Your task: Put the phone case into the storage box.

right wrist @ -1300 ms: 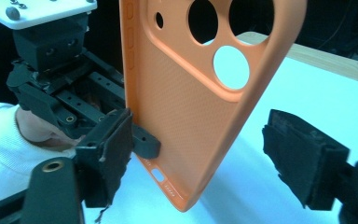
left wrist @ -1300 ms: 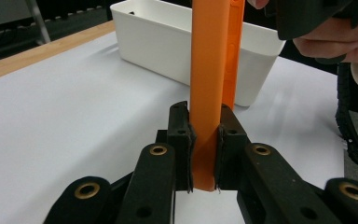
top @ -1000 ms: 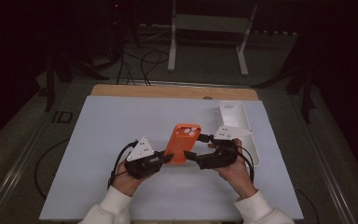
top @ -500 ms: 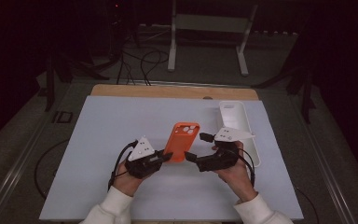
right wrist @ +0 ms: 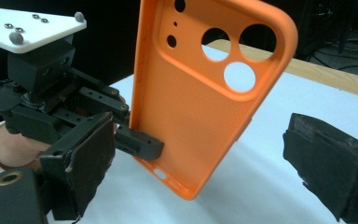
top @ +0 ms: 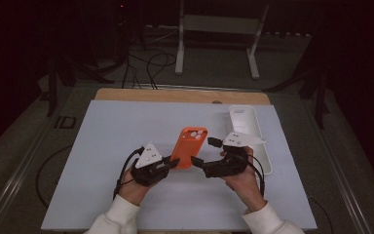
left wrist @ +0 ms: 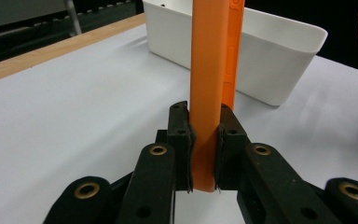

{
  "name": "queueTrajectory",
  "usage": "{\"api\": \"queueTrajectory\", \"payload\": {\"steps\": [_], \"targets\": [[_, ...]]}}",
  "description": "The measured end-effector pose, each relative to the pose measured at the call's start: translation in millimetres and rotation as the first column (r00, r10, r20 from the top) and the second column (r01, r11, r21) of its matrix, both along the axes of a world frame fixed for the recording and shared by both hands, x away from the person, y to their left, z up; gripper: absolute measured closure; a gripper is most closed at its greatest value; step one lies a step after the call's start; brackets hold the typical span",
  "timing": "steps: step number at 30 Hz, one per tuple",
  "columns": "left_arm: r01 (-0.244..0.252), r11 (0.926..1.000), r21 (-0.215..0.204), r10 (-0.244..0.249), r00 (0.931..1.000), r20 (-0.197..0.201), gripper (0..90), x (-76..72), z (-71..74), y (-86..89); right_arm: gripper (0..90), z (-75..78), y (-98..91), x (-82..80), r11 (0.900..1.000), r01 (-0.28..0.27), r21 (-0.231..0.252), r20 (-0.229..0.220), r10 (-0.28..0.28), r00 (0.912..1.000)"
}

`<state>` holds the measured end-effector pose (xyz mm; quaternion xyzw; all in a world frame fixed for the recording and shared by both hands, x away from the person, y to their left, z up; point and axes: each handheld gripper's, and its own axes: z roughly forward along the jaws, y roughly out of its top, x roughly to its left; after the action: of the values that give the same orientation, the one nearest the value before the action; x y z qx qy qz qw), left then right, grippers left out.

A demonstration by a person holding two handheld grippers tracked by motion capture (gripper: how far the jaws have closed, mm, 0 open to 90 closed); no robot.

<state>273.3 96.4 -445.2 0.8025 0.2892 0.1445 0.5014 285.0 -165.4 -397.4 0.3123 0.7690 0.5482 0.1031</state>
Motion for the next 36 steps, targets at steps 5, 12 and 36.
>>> {"api": "queueTrajectory", "payload": {"steps": [5, 12, 36], "targets": [[-0.002, 1.0000, 0.008, 0.002, 1.0000, -0.002, 80.6, -0.1, -1.2, -2.0, 9.0, 0.9, 1.8, 1.1, 0.9999, 0.012, 0.007, -0.005, -0.012, 0.9999], [-0.007, 0.9999, 0.014, 0.007, 1.0000, 0.000, 80.6, -0.3, -2.3, -3.8, 8.4, 2.4, 3.1, 2.4, 0.9995, 0.023, 0.020, -0.009, -0.023, 0.9997], [-0.030, 0.9989, 0.035, 0.030, 0.9996, 0.001, 80.6, -0.9, -5.1, -7.3, 7.9, 4.8, 7.5, 8.2, 0.9962, 0.078, 0.037, -0.052, -0.076, 0.9957]]}}
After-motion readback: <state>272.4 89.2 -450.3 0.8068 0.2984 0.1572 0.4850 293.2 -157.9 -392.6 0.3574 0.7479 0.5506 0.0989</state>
